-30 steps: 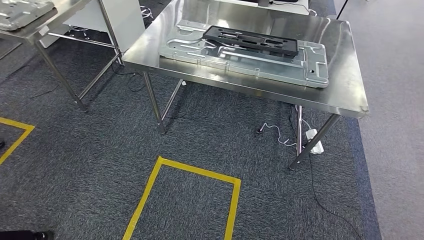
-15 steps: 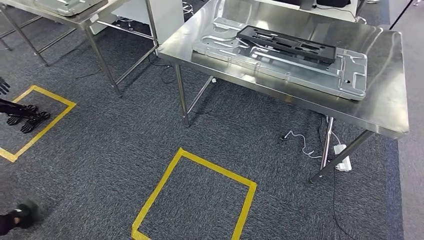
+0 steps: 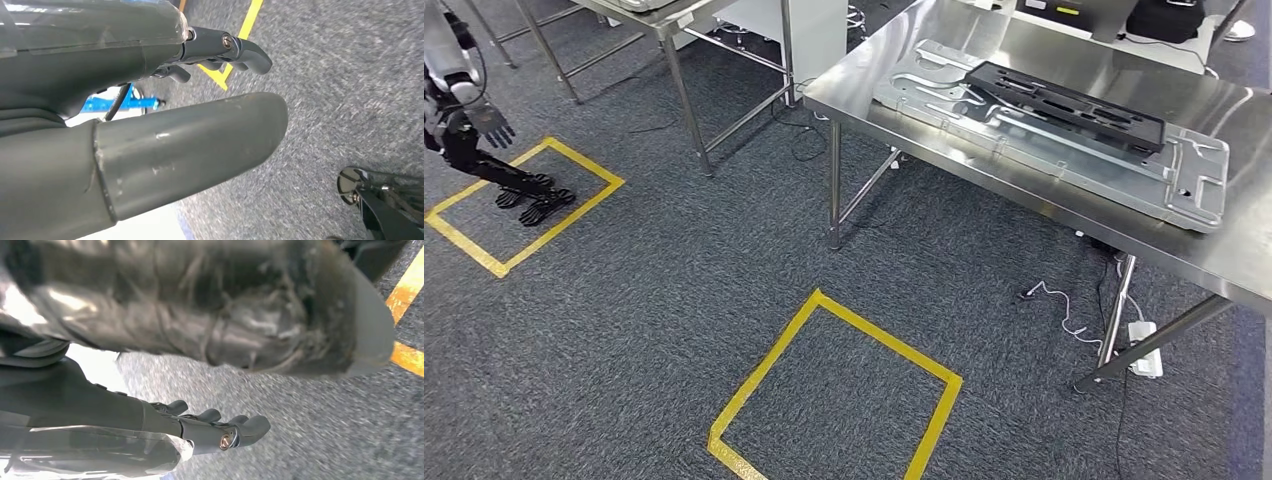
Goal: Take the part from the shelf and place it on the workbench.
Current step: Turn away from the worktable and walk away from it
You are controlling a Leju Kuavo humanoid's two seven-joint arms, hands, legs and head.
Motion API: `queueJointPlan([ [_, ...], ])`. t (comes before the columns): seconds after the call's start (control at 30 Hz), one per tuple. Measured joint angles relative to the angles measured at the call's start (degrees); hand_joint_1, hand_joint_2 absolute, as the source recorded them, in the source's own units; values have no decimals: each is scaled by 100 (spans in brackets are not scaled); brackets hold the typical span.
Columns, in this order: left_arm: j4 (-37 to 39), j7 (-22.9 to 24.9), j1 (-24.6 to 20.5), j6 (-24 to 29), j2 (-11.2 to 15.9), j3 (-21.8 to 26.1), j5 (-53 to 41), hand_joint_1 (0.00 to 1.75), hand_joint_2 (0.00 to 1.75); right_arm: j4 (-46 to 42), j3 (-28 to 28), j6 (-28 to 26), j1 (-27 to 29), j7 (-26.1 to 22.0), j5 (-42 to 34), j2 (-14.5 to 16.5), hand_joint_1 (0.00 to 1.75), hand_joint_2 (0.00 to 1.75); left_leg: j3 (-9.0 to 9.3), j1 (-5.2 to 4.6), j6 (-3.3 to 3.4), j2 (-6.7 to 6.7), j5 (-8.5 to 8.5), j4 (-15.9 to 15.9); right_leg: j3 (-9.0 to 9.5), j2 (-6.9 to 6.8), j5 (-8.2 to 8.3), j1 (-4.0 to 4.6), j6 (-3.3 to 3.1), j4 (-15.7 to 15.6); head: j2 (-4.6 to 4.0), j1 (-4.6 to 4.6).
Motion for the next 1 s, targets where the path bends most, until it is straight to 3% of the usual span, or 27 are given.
queueJointPlan([
  [0.07,0,10,-6,5,0,1,1,0,0,0,0,11,3,-1,19,-11,0,0,-30,-6,-34,-119,10,38,339,250,233,16,-71,-690,0,1],
  [0.13,0,17,-13,11,3,1,2,0,0,0,0,19,-9,-2,23,-22,0,0,-77,10,-110,-219,41,47,401,332,249,42,-113,-870,0,-1],
  [0.2,0,21,-6,16,10,3,7,0,0,0,0,31,-33,-3,29,-23,0,0,-114,25,-186,-285,68,47,410,188,302,43,-156,-920,0,-2],
  [0.27,0,25,-2,20,17,6,13,0,0,0,0,40,-32,-3,37,-23,0,0,-229,9,-230,-94,-90,273,434,39,358,15,-220,-1002,0,-4],
  [0.33,0,29,-11,22,20,7,17,0,0,0,0,49,-11,-3,48,-22,0,0,-539,14,-272,181,-489,941,426,-129,382,15,-257,-1035,0,-7],
  [0.37,0,31,-14,22,19,7,17,0,0,0,0,52,-1,-3,55,-22,0,0,-710,30,-301,240,-670,1325,410,-220,383,22,-262,-1030,0,-7],
  [0.4,0,31,-13,21,19,8,19,0,0,0,0,54,5,-3,63,-22,0,0,-814,46,-327,270,-762,1587,396,-307,381,26,-261,-1023,0,-7],
  [0.43,0,32,-8,21,20,8,21,0,0,0,0,55,7,-3,72,-22,0,0,-811,62,-348,291,-744,1642,386,-385,378,25,-255,-1013,0,-8],
  [0.47,0,33,-3,22,23,9,25,0,0,0,0,55,5,-5,81,-22,0,0,-688,75,-361,324,-628,1468,381,-458,370,22,-244,-1000,0,-8],
  [0.57,0,34,-11,22,36,11,45,0,0,0,0,55,-3,-18,97,-22,0,0,-18,70,-331,627,-215,313,389,-648,319,36,-164,-940,0,-5],
  [0.63,0,33,-20,22,37,12,50,0,0,0,0,55,-12,-20,97,-23,0,0,116,37,-267,710,-174,30,396,-750,298,62,-103,-913,0,0],
  [0.7,0,33,-2,23,37,18,54,0,0,0,1,56,-42,-21,98,-22,0,0,94,33,-193,591,-141,18,416,-803,288,53,-38,-910,0,0],
  [0.77,0,33,5,24,35,33,61,0,0,0,2,61,-53,-24,104,-23,0,0,97,50,-107,485,-98,-24,359,-578,118,23,20,-725,0,0],
  [0.83,0,31,-5,26,34,52,65,0,0,0,2,67,-36,-27,111,-24,0,0,79,53,-44,379,-62,-40,76,-246,-266,6,41,-98,0,1],
  [0.9,0,27,-10,28,36,74,67,0,0,0,2,72,-20,-28,122,-23,0,0,42,34,-19,245,-47,-30,-268,-135,-532,9,40,604,0,0],
  [0.93,0,25,-8,28,36,85,68,0,0,0,2,74,-13,-29,131,-23,0,0,33,26,-16,167,-44,-20,-336,-120,-506,13,31,726,0,-1],
  [0.97,0,25,-4,29,37,95,69,0,0,0,2,79,-8,-29,145,-23,0,0,30,20,-15,87,-44,-6,-285,-102,-356,16,14,599,0,0],
  [1.0,0,25,-2,30,37,102,70,0,0,0,2,84,-4,-30,162,-23,0,0,31,17,-19,7,-45,11,-144,-58,-134,18,-11,282,0,0],
])
